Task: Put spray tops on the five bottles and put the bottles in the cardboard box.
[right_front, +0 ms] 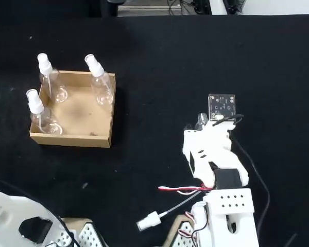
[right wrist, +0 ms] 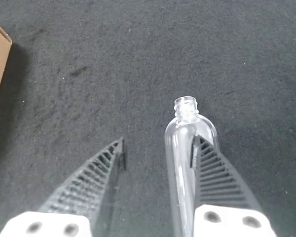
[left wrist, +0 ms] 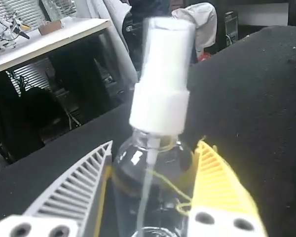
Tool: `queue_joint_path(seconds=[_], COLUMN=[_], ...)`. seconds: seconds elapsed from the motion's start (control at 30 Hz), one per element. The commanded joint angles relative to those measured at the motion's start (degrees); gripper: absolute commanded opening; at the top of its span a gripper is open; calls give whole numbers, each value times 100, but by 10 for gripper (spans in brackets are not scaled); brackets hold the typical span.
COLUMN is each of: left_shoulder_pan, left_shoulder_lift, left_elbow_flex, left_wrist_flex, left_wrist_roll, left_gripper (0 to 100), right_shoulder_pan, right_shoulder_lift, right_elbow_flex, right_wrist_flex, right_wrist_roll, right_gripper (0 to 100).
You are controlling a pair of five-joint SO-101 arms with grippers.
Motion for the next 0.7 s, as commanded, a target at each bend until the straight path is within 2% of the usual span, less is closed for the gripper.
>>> queue_joint_path(seconds=[0.0, 0.07, 0.13, 0.23, 0.33, 0.5, 0.57, 0.67], left_shoulder_pan=[13, 22, 40, 207, 418, 752, 980, 1385], left_shoulder_lift=[-53, -255, -721, -1873, -3473, -6259, -7138, -8211], left_elbow_flex=[75, 251, 567, 1051, 1209, 743, 752, 1024], left_wrist_flex=[-97, -97, -35, 501, 1978, 5653, 6426, 6813], left_wrist_roll=[273, 299, 325, 404, 730, 1530, 1618, 1609], left_gripper=[59, 21, 32, 29, 28, 29, 29, 29], right_shoulder_pan=[-35, -35, -35, -35, -26, -26, -26, -26], right_shoulder_lift=[-75, -75, -75, -75, -75, -75, -75, -75], right_elbow_flex=[-22, -22, -22, -22, -22, -22, 13, 22], right_wrist_flex=[-141, -141, -141, -141, -141, -141, -141, -141], right_wrist_roll=[18, 18, 18, 18, 18, 18, 18, 18], right_gripper=[194, 194, 194, 194, 194, 194, 194, 194])
